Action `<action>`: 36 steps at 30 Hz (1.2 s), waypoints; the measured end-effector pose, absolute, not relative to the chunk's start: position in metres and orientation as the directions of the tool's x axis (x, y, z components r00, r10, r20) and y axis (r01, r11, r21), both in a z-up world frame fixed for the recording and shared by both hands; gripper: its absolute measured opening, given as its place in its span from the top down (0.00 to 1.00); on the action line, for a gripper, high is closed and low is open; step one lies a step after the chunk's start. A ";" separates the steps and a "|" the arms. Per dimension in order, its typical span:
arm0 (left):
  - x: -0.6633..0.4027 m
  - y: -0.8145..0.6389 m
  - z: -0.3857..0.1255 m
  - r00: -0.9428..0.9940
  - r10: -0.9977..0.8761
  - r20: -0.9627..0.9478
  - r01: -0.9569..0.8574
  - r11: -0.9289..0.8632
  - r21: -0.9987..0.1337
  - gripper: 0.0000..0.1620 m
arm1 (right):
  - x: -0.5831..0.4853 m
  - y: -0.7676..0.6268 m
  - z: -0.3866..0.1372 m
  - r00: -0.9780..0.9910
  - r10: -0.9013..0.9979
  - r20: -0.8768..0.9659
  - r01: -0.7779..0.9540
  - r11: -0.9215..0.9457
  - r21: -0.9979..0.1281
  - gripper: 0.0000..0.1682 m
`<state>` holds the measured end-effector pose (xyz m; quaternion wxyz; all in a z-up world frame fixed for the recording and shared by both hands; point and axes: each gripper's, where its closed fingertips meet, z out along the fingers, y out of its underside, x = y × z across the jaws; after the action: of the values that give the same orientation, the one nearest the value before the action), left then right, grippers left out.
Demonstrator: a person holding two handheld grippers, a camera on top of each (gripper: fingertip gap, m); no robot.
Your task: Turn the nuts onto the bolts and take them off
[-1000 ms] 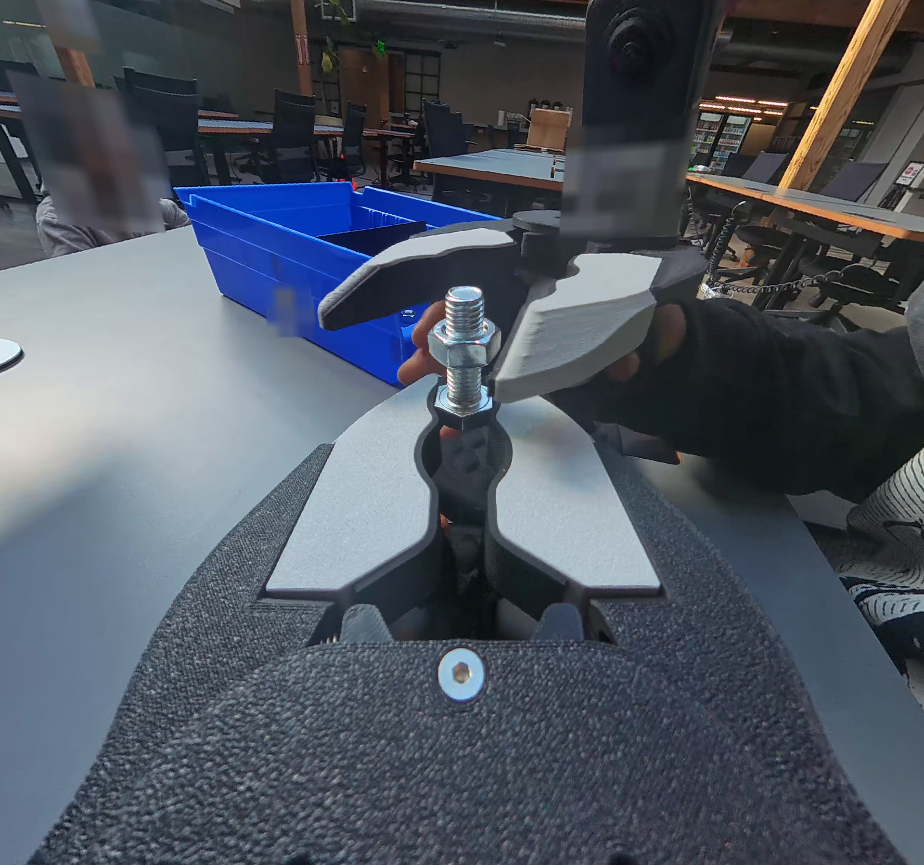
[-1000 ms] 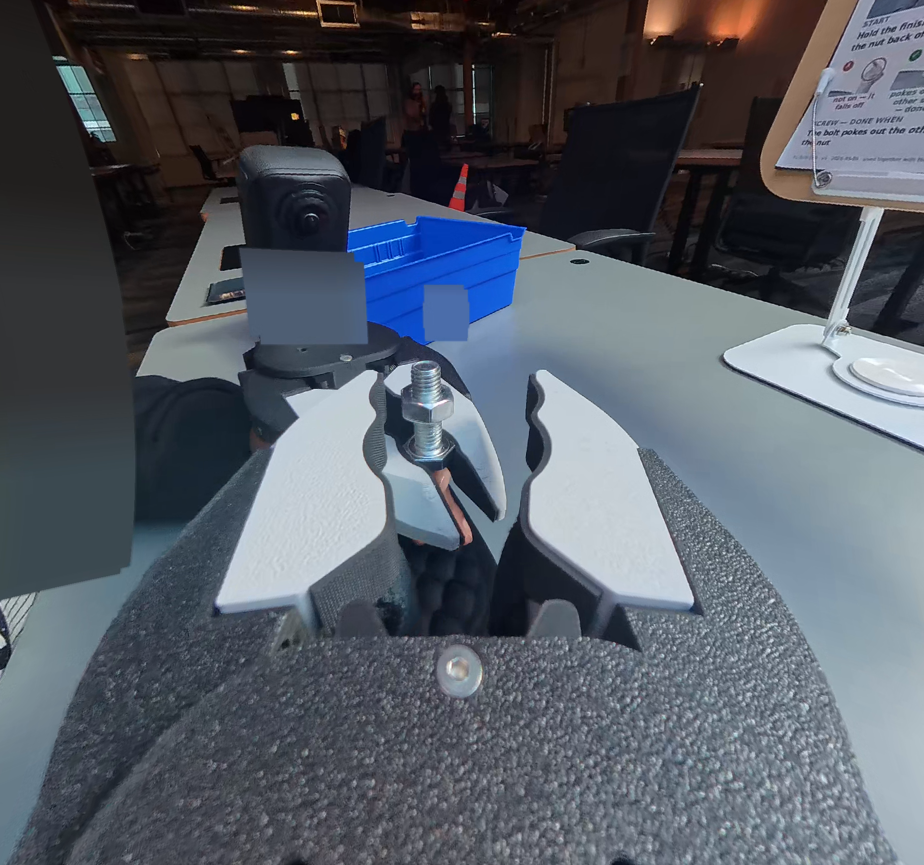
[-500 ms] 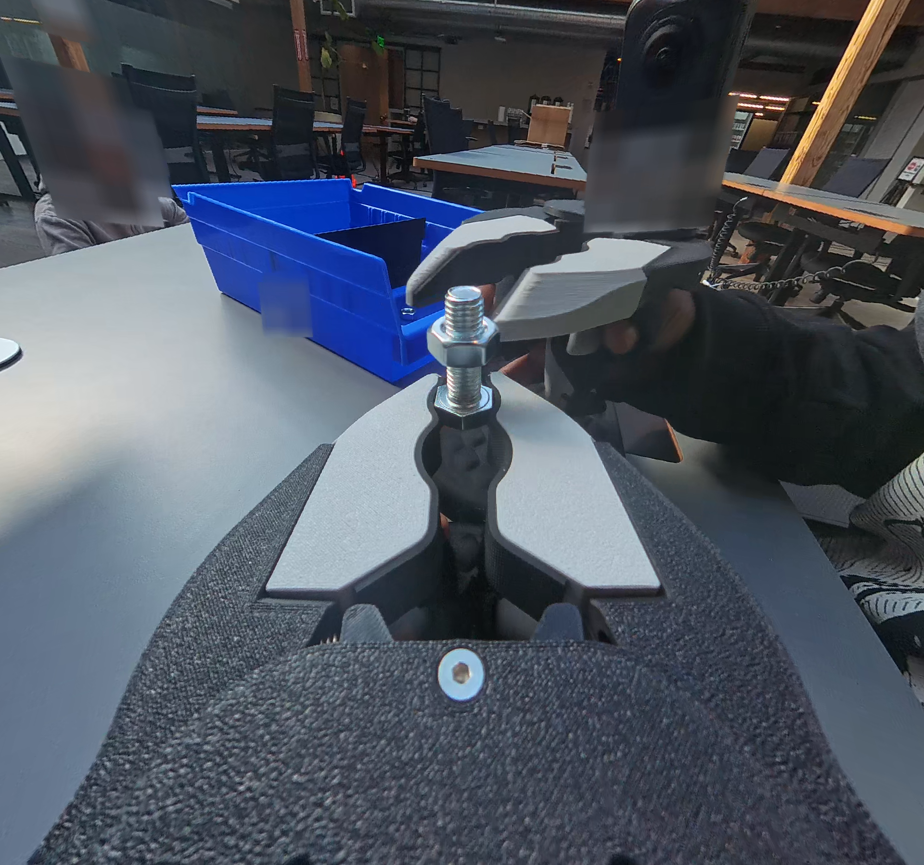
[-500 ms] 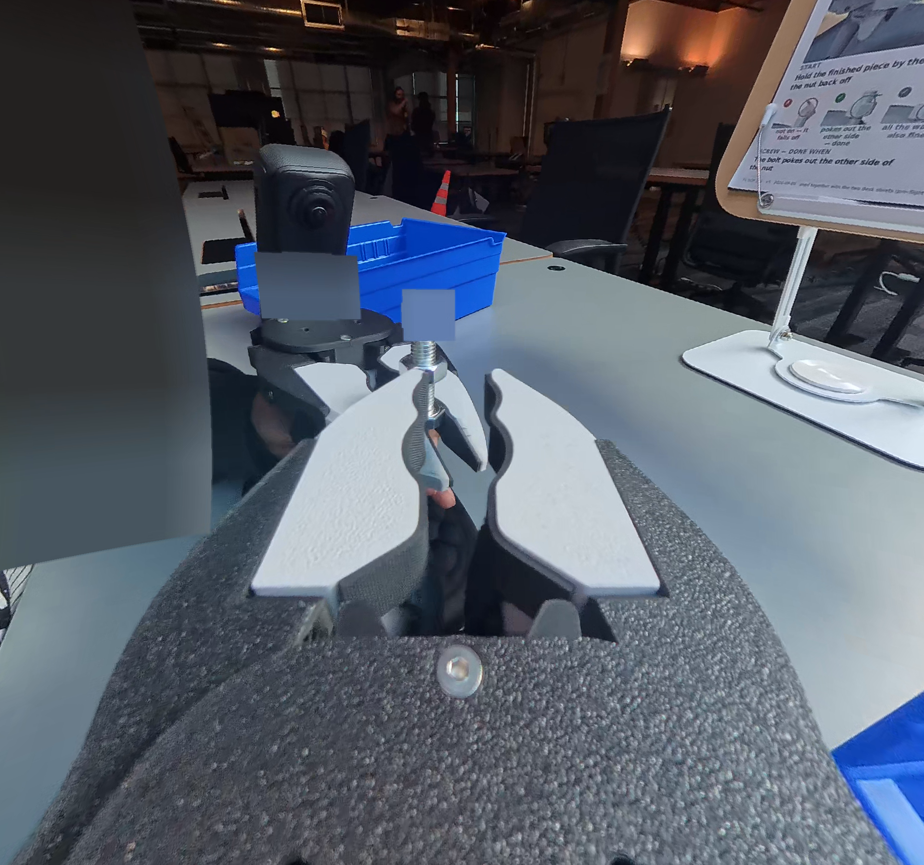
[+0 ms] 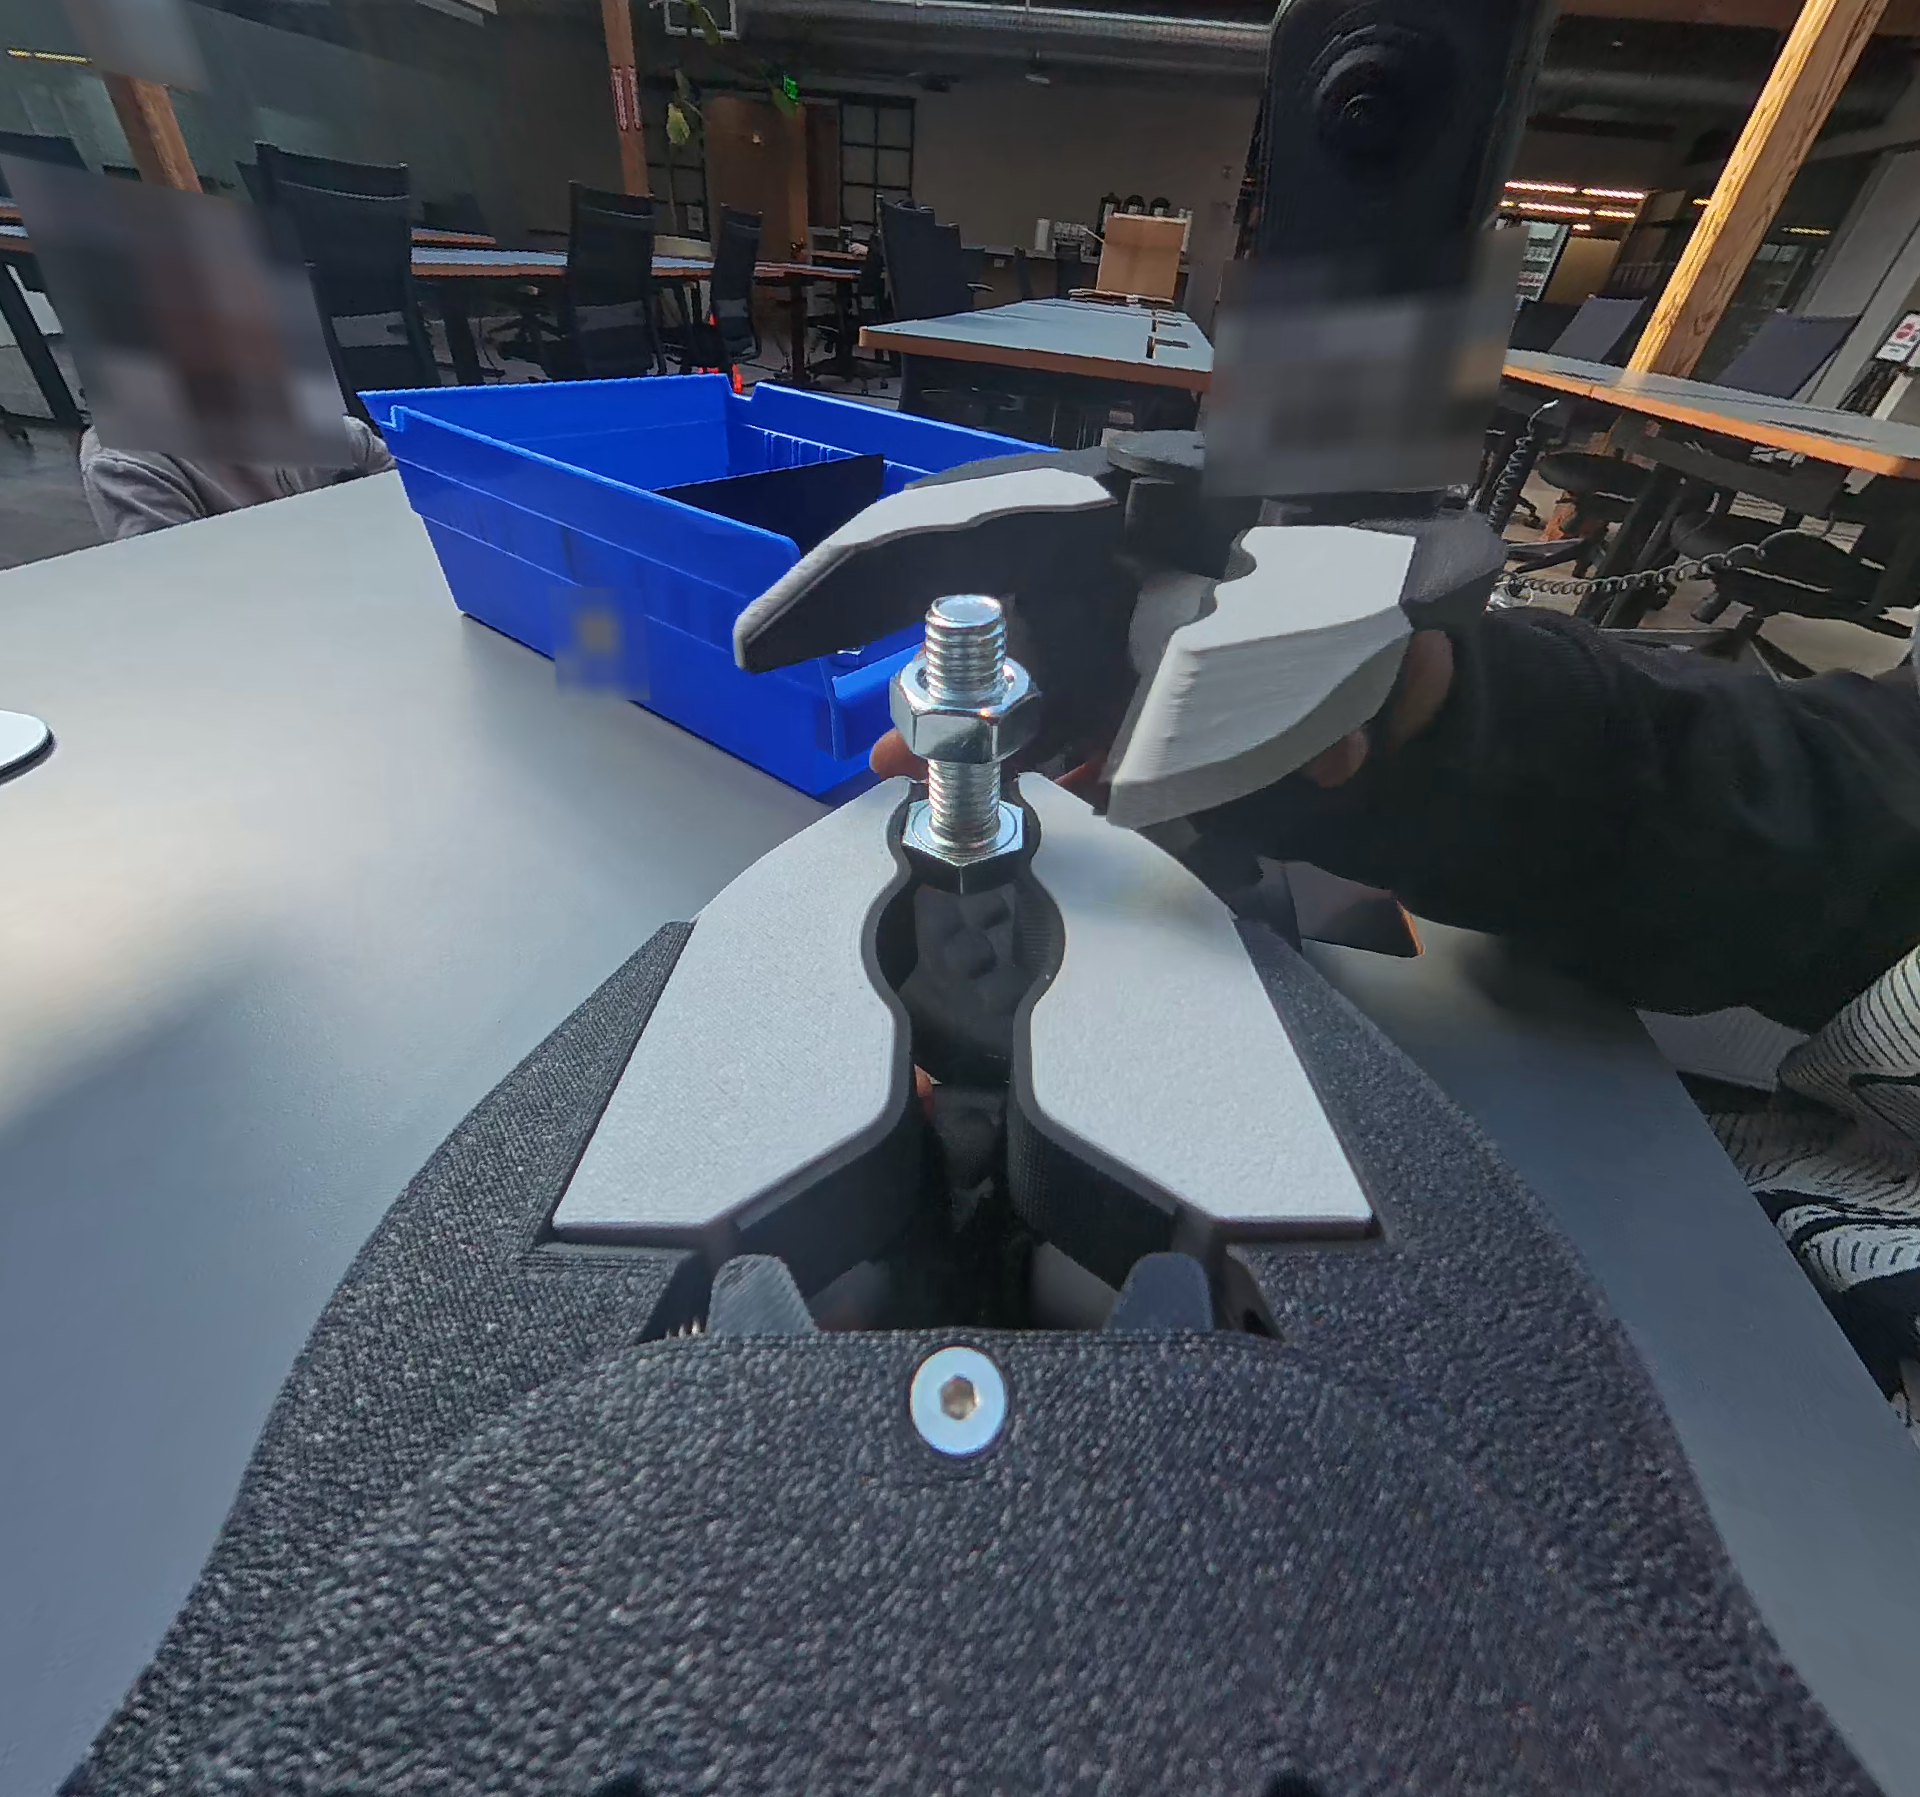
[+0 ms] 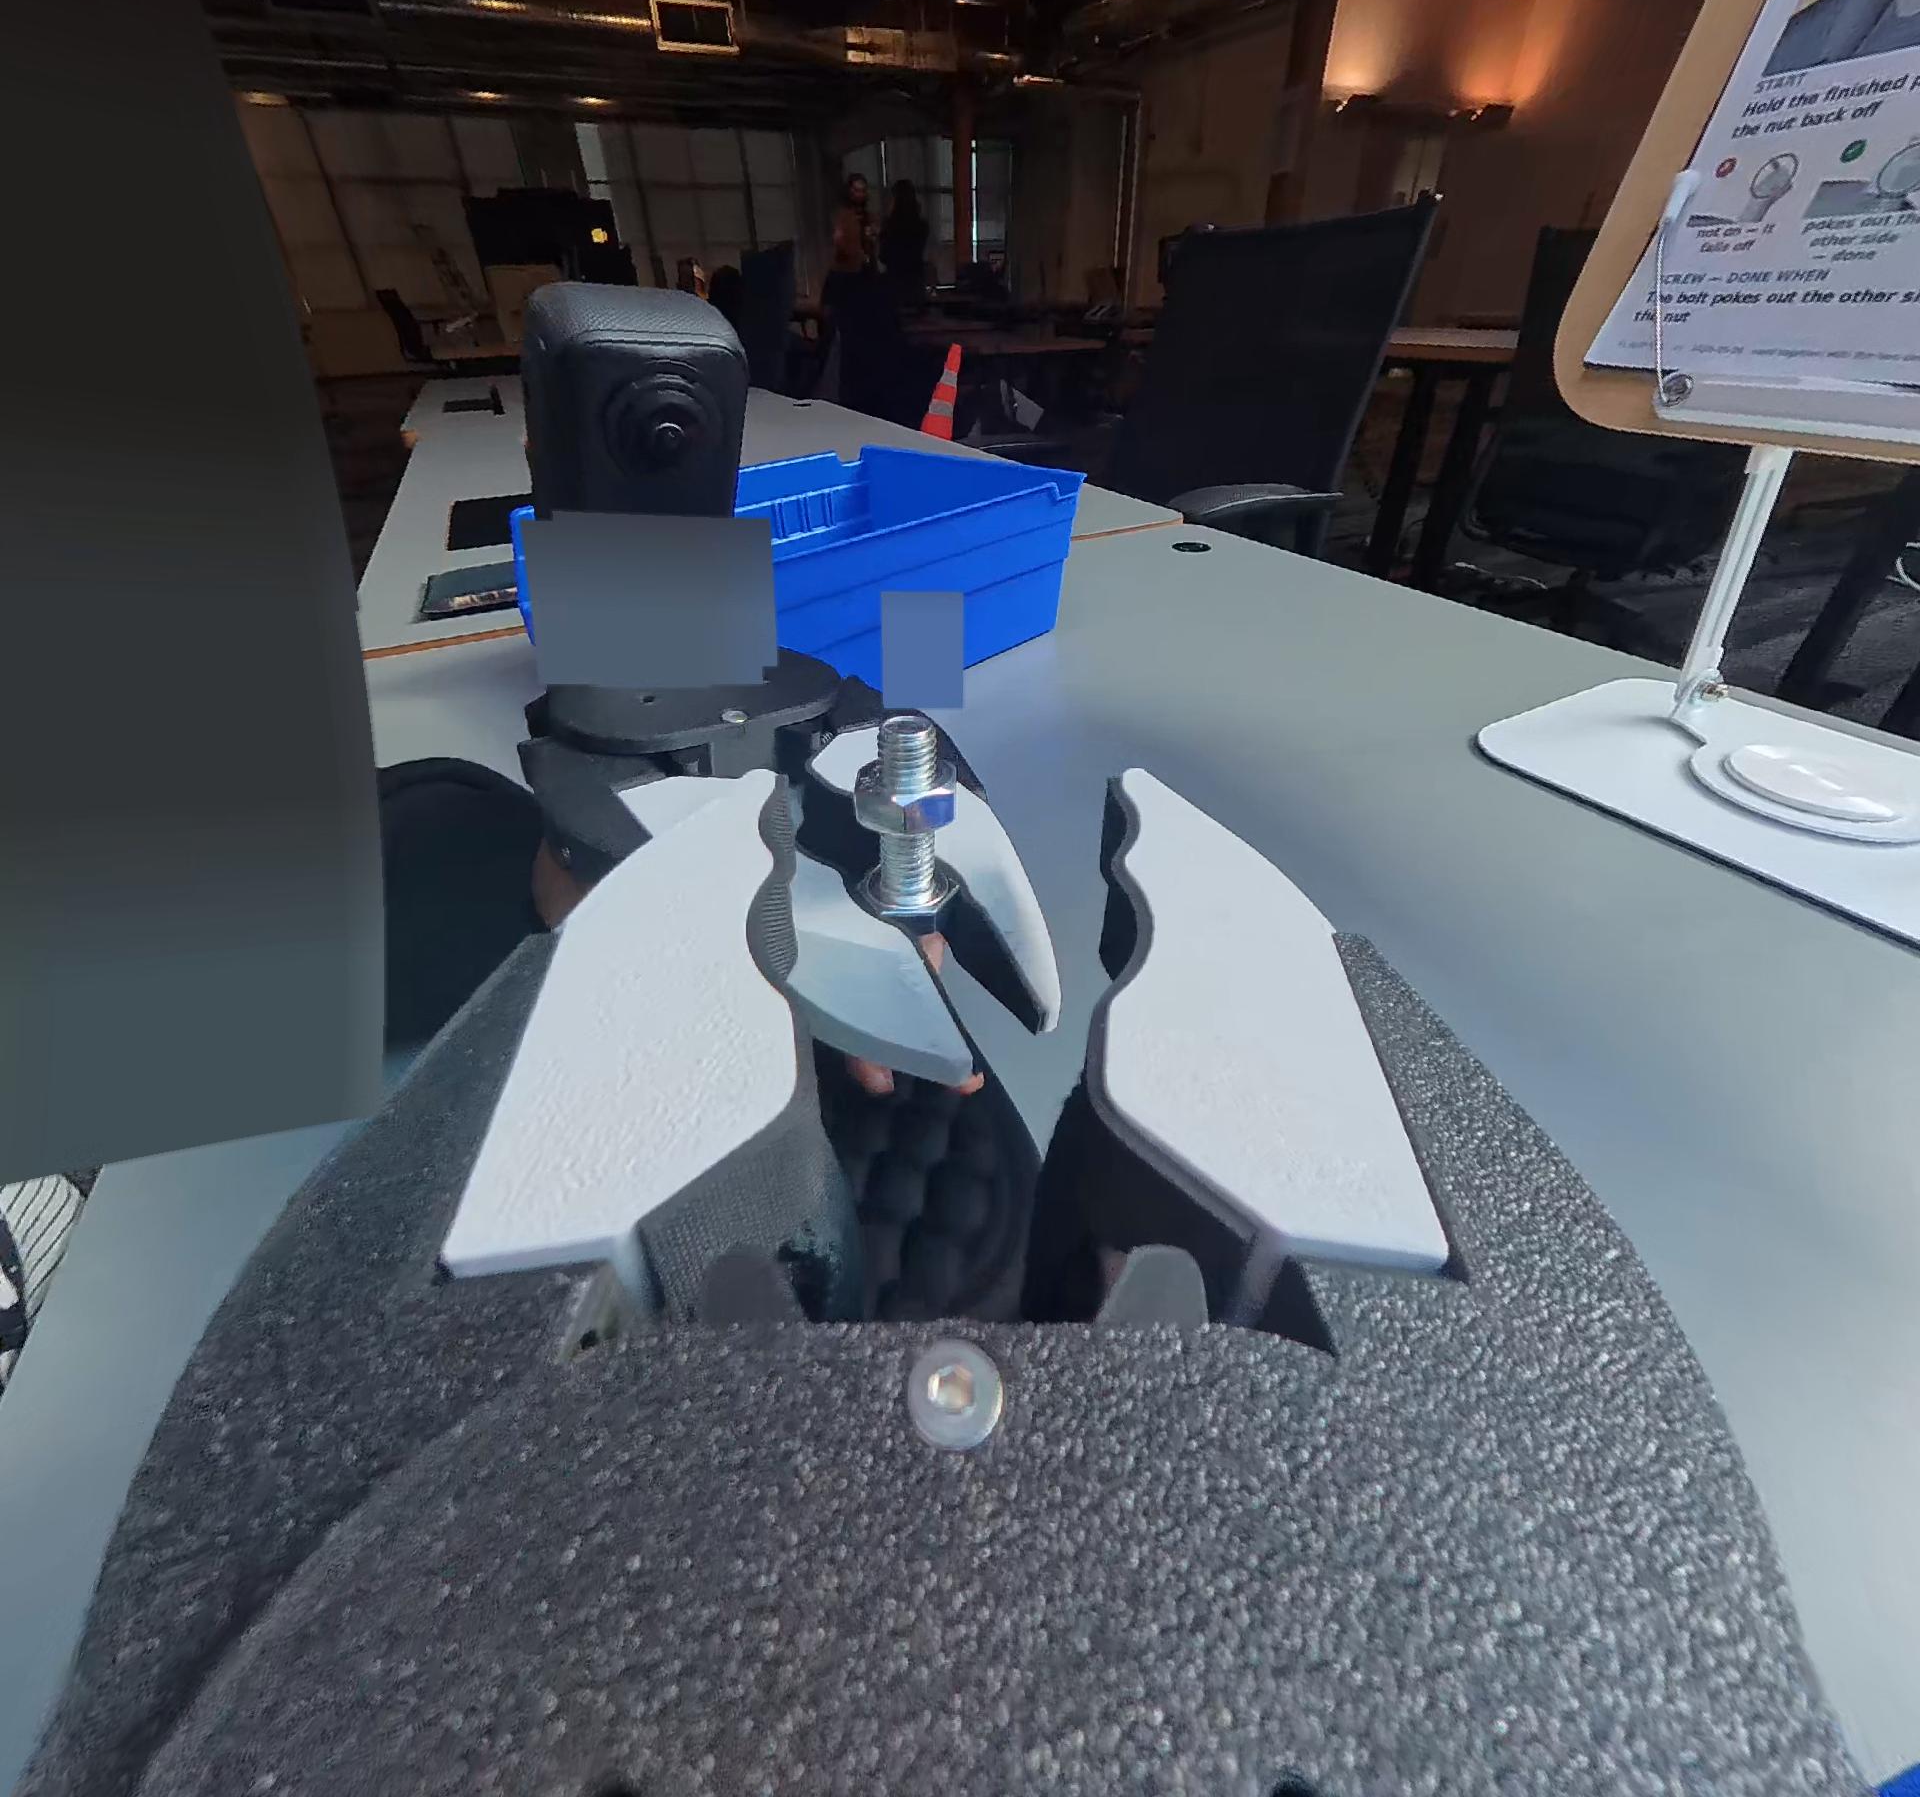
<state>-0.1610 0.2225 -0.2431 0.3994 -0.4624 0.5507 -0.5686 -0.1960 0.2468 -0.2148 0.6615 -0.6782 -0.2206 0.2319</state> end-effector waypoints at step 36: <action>-0.161 0.223 -0.243 -0.251 -0.964 0.089 -0.057 -0.078 -0.995 0.92 | -0.203 0.257 -0.214 0.795 0.607 -0.005 -0.001 -0.007 -1.000 0.66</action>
<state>-0.1610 0.2225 -0.2432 0.3988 -0.4640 0.5497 -0.5687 -0.2029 0.2572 -0.2144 0.6675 -0.6721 -0.2254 0.2279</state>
